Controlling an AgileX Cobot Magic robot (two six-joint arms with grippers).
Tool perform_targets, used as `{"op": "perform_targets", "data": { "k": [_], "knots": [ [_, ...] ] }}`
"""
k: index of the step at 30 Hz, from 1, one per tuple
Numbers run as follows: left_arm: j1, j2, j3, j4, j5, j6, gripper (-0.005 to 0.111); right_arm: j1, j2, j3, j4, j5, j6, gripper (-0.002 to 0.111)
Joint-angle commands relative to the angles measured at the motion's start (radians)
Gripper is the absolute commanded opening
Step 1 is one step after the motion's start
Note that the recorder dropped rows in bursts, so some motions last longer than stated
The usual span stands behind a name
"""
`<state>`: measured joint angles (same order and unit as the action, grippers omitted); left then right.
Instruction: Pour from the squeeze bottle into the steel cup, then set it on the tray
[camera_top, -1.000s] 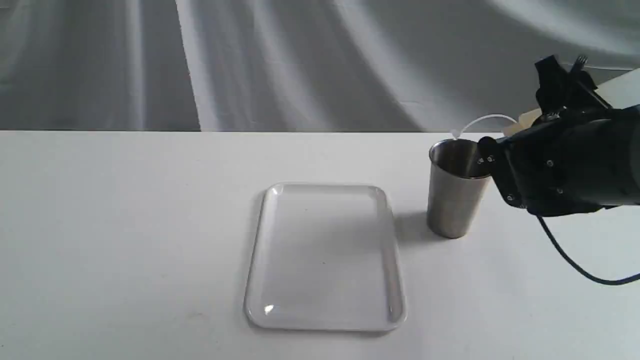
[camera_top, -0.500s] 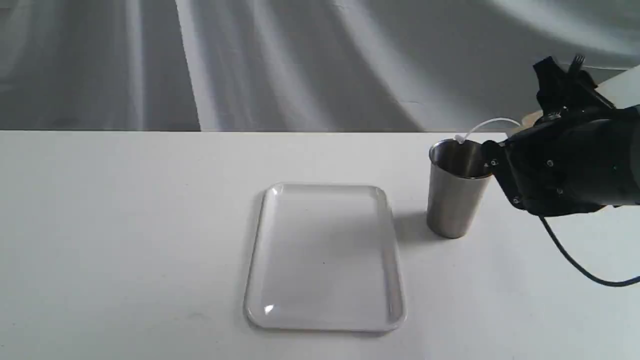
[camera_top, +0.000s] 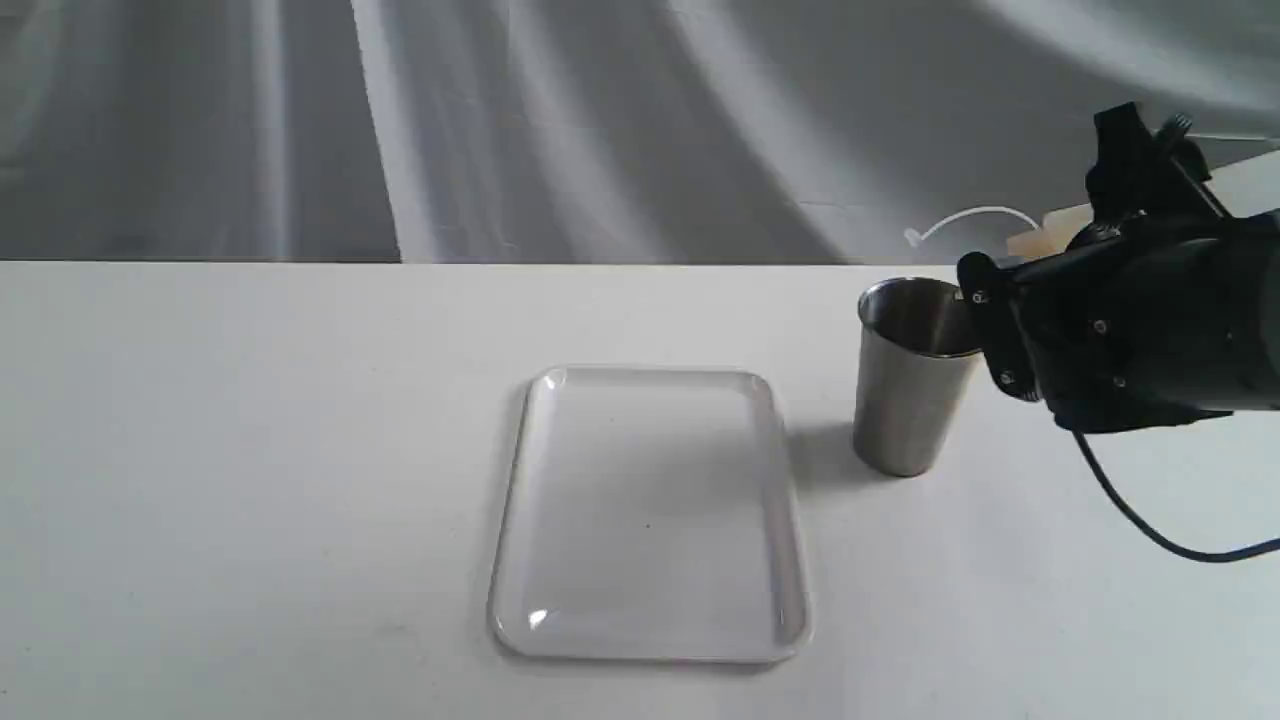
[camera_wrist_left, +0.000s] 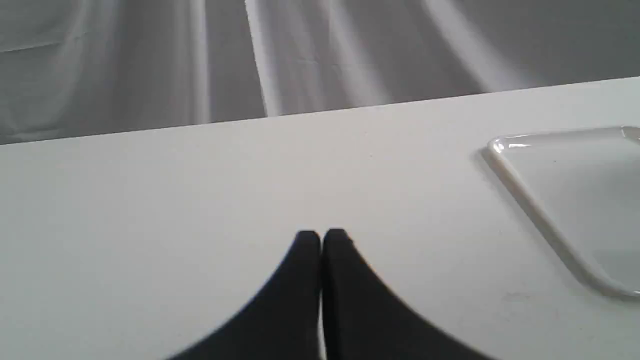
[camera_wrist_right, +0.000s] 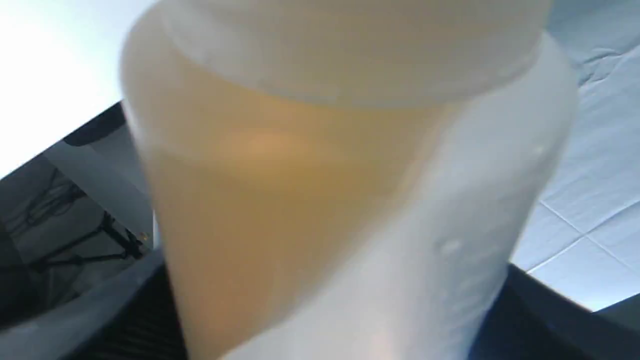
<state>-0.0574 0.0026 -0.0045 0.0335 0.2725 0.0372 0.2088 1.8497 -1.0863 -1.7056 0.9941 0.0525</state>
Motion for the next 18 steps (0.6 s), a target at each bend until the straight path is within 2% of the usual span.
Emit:
{"op": "perform_targets", "data": {
  "k": [1, 8, 18],
  "knots": [
    [-0.006, -0.003, 0.004, -0.001, -0.007, -0.004, 0.0, 0.002, -0.008, -0.01, -0.039, 0.0, 0.089, 0.023],
    [-0.006, -0.003, 0.004, -0.001, -0.007, -0.004, 0.0, 0.002, -0.008, -0.01, -0.036, 0.0, 0.163, 0.023],
    [-0.006, -0.003, 0.004, -0.001, -0.007, -0.001, 0.0, 0.0, -0.008, -0.01, -0.036, 0.0, 0.373, 0.023]
  ]
}}
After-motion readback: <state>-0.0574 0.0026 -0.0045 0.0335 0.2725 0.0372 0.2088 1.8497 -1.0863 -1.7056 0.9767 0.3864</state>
